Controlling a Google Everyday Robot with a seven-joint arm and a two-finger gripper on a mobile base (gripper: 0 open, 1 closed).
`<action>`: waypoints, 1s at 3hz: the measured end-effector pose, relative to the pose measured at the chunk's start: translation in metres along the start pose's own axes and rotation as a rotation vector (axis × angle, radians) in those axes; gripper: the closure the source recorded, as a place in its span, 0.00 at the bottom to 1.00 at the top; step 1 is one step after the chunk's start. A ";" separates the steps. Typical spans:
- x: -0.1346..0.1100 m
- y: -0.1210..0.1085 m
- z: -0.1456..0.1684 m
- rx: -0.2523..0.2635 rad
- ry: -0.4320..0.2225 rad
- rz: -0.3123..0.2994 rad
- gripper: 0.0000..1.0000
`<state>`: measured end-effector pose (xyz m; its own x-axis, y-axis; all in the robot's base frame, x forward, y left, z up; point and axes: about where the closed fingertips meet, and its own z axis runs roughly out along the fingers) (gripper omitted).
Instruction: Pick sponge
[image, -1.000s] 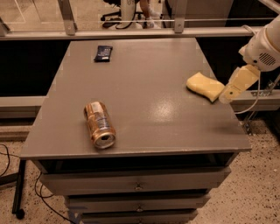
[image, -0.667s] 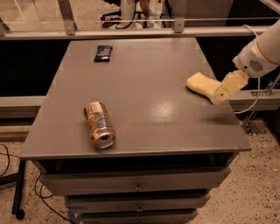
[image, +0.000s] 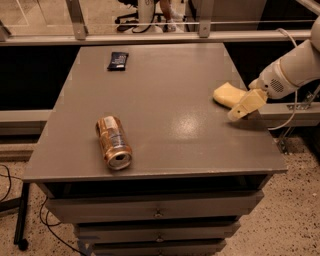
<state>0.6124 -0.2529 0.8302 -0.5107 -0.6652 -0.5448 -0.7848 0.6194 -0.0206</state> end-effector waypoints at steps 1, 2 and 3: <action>-0.010 0.003 0.008 -0.031 -0.047 0.002 0.49; -0.024 0.007 0.006 -0.049 -0.083 -0.015 0.72; -0.069 0.023 -0.016 -0.077 -0.168 -0.103 0.96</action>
Offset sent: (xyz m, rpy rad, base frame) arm 0.0119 0.0311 0.0240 0.1208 -0.0556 0.0636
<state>0.6241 -0.1997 0.8806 -0.3654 -0.6407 -0.6753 -0.8579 0.5134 -0.0228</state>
